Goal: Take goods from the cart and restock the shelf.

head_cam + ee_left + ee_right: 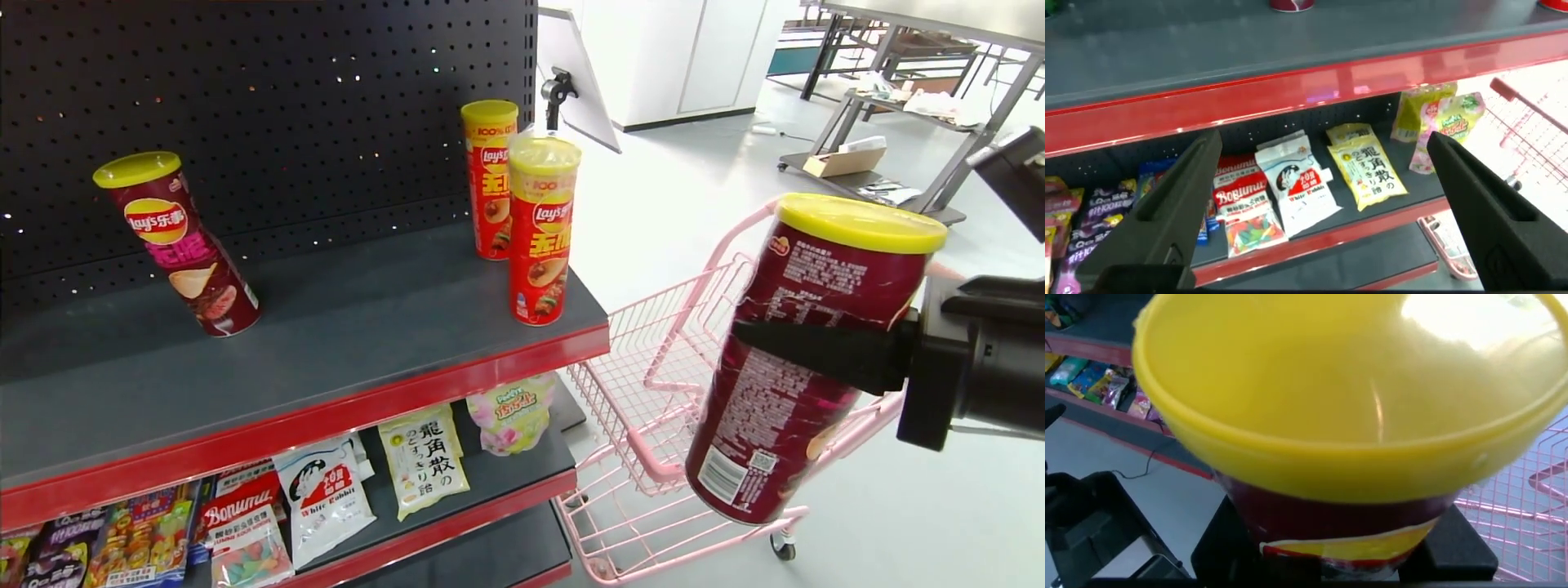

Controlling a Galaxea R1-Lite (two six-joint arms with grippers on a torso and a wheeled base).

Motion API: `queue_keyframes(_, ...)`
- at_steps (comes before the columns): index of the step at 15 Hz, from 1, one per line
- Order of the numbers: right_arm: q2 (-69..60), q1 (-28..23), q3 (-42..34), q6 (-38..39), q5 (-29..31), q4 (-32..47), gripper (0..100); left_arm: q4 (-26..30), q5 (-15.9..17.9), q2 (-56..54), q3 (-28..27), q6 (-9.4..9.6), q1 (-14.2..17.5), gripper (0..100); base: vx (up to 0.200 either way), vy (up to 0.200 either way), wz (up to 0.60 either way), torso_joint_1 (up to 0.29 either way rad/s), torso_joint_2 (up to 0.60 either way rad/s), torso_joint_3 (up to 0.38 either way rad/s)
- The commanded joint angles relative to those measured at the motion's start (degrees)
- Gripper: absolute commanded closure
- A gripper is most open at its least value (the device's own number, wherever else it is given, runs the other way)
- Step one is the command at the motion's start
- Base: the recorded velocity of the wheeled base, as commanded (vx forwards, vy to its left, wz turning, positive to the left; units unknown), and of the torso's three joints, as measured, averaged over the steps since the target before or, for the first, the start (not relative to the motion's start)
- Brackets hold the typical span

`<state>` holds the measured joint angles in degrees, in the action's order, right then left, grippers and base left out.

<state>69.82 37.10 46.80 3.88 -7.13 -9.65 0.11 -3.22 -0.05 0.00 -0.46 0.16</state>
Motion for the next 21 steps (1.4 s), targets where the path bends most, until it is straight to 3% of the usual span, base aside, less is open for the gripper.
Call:
queue_keyframes(1,-0.91,-0.01,-0.57,-0.01,0.01,-0.01,100,0.07,-0.03,0.05,0.00,-0.06,0.02,0,0.000,0.000,0.60,0.022,-0.03,-0.022)
queue_keyframes(8,-3.55,-0.01,-4.52,-0.10,-0.43,-0.01,100,0.07,-0.03,0.05,0.00,-0.06,0.02,0,0.000,0.000,0.60,0.006,0.00,-0.003)
queue_keyframes(10,-6.18,-0.01,-8.13,-1.68,-0.69,-0.10,100,-0.02,-0.03,0.05,0.00,-0.06,0.02,0,0.000,0.000,0.00,0.000,0.00,0.000)
queue_keyframes(13,-6.97,-0.01,-7.69,-1.86,-3.24,-0.19,100,0.07,-0.03,0.05,0.00,-0.06,0.02,0,0.000,0.000,0.00,0.000,0.00,0.000)
queue_keyframes(21,-6.36,-0.09,-7.25,-1.68,-3.85,-0.36,100,-0.02,-0.03,0.05,0.00,-0.06,0.02,0,0.000,0.200,0.00,0.002,0.00,0.001)
